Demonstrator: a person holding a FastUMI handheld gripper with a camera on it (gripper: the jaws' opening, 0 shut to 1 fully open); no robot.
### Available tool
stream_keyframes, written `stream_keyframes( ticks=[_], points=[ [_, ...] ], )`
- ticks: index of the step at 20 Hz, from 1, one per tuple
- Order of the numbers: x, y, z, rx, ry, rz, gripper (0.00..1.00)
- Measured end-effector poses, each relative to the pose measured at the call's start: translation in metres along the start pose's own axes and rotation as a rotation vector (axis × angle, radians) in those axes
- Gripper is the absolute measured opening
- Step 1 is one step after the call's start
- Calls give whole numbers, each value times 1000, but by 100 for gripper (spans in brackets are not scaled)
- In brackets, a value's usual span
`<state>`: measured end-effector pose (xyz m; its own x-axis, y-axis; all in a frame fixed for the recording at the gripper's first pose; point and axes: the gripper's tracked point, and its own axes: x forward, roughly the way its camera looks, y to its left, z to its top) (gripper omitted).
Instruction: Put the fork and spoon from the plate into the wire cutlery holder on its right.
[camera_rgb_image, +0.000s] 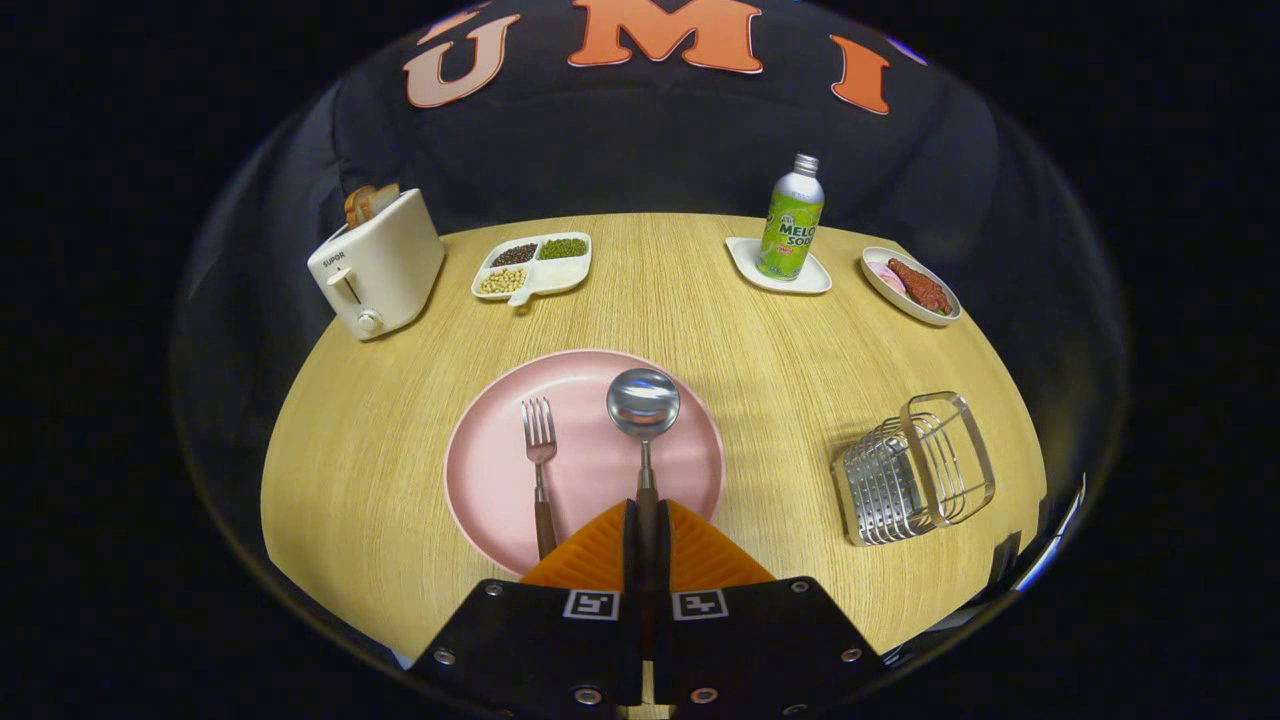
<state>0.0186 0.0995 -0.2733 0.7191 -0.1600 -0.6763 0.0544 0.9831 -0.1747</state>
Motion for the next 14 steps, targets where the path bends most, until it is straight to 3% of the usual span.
stream_keyframes(
  ticks=[14],
  points=[
    [-67,-68,20,16,6,19,5]
  ],
)
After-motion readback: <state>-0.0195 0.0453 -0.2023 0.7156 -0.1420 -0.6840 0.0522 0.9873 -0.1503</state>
